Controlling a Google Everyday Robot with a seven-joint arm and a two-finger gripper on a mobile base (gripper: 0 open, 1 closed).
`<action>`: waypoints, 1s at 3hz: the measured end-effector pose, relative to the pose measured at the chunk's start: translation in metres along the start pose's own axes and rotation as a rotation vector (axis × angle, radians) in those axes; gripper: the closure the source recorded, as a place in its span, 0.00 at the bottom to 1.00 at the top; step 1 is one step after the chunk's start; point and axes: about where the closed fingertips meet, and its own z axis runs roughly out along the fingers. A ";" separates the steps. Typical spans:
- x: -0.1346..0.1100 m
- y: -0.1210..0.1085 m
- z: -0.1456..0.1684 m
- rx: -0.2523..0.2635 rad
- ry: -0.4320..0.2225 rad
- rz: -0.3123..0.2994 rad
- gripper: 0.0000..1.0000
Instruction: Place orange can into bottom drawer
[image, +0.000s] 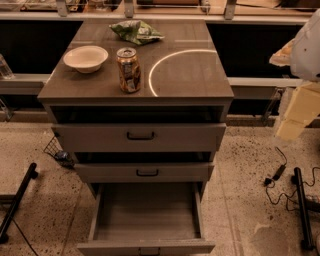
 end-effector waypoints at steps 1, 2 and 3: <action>0.000 0.000 0.000 0.000 0.000 0.000 0.00; -0.014 -0.006 0.000 0.012 -0.060 -0.007 0.00; -0.066 -0.035 0.000 0.062 -0.203 -0.032 0.00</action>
Offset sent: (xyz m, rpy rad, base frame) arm 0.0251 0.0334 0.0078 0.1578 -0.0661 0.0604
